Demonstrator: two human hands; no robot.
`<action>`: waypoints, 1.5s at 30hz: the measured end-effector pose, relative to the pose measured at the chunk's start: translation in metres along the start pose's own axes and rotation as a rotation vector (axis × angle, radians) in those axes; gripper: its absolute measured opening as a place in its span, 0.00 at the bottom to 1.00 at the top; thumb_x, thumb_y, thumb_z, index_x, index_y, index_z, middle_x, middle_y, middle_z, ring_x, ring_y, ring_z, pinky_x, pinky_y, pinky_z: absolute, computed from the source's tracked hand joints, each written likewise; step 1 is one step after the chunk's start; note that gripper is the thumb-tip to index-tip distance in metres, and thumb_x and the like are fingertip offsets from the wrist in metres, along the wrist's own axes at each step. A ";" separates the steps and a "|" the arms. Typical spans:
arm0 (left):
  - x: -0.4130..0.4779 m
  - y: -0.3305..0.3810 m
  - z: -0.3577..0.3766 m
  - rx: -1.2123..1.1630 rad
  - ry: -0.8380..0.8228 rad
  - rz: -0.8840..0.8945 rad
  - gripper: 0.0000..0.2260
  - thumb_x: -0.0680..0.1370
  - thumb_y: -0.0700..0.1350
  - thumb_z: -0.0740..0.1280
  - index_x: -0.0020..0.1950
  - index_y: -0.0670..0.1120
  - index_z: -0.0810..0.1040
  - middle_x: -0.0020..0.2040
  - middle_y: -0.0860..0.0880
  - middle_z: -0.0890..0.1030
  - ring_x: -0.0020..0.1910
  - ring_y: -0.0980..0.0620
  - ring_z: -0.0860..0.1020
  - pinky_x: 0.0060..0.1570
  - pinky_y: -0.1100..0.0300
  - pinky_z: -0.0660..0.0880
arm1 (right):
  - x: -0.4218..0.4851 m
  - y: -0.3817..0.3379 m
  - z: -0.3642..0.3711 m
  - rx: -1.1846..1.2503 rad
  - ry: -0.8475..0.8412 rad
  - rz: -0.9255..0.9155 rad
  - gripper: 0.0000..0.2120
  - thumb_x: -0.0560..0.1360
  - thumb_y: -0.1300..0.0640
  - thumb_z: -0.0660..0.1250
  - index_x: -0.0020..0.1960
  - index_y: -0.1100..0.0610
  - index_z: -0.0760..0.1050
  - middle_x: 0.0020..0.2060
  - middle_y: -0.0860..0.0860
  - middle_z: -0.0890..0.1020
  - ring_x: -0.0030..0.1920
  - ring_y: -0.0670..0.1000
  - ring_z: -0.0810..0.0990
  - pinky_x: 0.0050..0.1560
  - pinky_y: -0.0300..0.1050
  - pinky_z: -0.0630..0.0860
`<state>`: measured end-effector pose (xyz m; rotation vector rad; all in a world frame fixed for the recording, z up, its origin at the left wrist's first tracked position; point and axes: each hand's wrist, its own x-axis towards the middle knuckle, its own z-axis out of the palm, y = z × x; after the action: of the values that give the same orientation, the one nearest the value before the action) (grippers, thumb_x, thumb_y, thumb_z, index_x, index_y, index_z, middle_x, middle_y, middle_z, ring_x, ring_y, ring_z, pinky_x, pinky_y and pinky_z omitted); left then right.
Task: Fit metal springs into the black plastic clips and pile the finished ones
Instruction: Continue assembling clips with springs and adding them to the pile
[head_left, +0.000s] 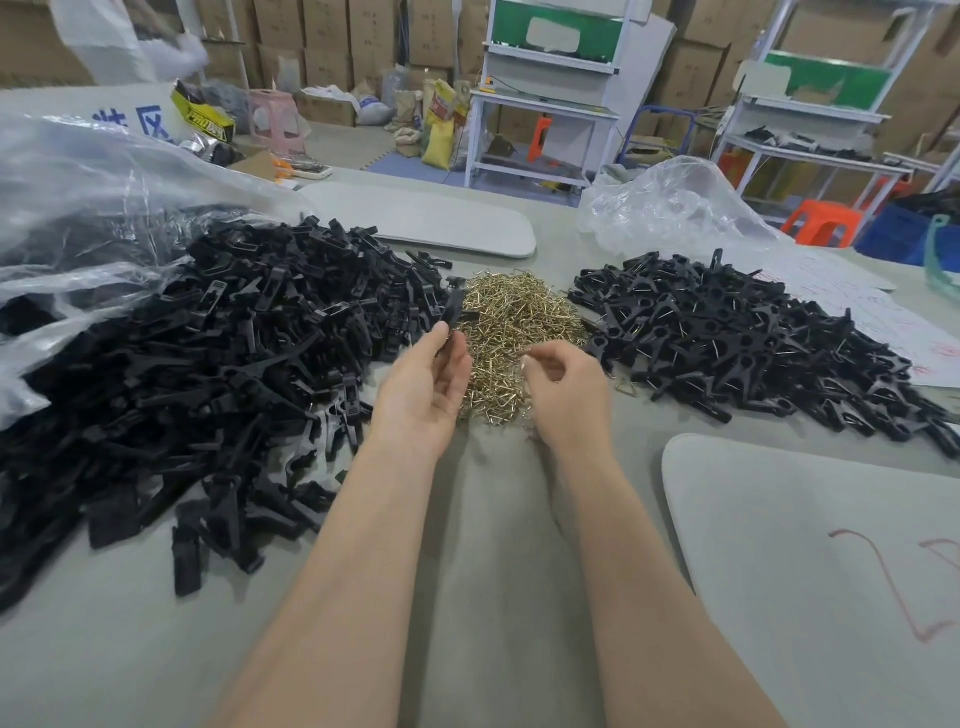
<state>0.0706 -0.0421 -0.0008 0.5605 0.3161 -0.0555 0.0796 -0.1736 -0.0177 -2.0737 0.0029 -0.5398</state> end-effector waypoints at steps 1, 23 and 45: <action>0.001 -0.001 0.000 0.056 0.016 0.033 0.03 0.76 0.40 0.68 0.48 0.41 0.77 0.39 0.48 0.81 0.38 0.57 0.80 0.38 0.67 0.79 | 0.001 -0.001 -0.002 0.009 0.027 -0.003 0.05 0.78 0.61 0.64 0.51 0.56 0.78 0.39 0.43 0.78 0.41 0.41 0.76 0.42 0.24 0.69; -0.001 -0.016 -0.006 1.502 -0.197 0.749 0.09 0.77 0.41 0.67 0.56 0.50 0.75 0.50 0.51 0.82 0.50 0.50 0.80 0.55 0.52 0.75 | 0.011 -0.013 -0.033 0.123 -0.037 -0.031 0.13 0.76 0.62 0.66 0.43 0.44 0.70 0.40 0.46 0.79 0.44 0.47 0.79 0.50 0.43 0.76; -0.001 -0.009 -0.007 1.692 -0.295 0.875 0.11 0.75 0.42 0.71 0.57 0.47 0.80 0.47 0.57 0.72 0.45 0.56 0.71 0.50 0.59 0.70 | 0.008 -0.011 -0.038 -0.022 -0.165 0.012 0.13 0.74 0.61 0.68 0.40 0.48 0.67 0.38 0.52 0.79 0.41 0.51 0.78 0.43 0.42 0.73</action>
<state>0.0668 -0.0459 -0.0103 2.2948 -0.3920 0.4905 0.0702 -0.2004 0.0111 -2.1329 -0.0747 -0.3617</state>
